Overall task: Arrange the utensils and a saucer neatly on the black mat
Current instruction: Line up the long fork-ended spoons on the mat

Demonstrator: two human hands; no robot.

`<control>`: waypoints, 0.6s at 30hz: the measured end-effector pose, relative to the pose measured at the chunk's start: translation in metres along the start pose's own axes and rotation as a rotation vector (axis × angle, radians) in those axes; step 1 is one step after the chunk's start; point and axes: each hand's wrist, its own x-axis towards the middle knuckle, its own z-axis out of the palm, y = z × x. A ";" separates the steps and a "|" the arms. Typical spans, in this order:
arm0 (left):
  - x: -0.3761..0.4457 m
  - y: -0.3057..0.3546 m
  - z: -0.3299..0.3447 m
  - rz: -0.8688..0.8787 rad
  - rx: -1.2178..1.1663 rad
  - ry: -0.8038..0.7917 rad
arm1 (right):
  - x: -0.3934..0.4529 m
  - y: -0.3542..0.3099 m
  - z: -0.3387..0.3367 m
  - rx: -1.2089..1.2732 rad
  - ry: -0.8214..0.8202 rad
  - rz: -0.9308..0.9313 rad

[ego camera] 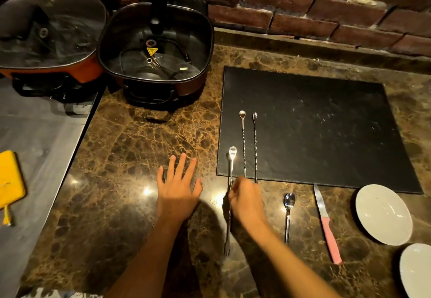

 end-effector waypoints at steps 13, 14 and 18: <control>0.002 0.002 -0.010 -0.049 0.004 -0.114 | 0.130 -0.059 -0.018 -0.110 0.068 0.108; 0.002 0.002 -0.010 -0.051 0.005 -0.123 | 0.131 -0.059 -0.018 -0.112 0.073 0.111; 0.001 0.003 -0.008 -0.035 -0.013 -0.098 | 0.125 -0.053 -0.023 -0.044 0.071 0.143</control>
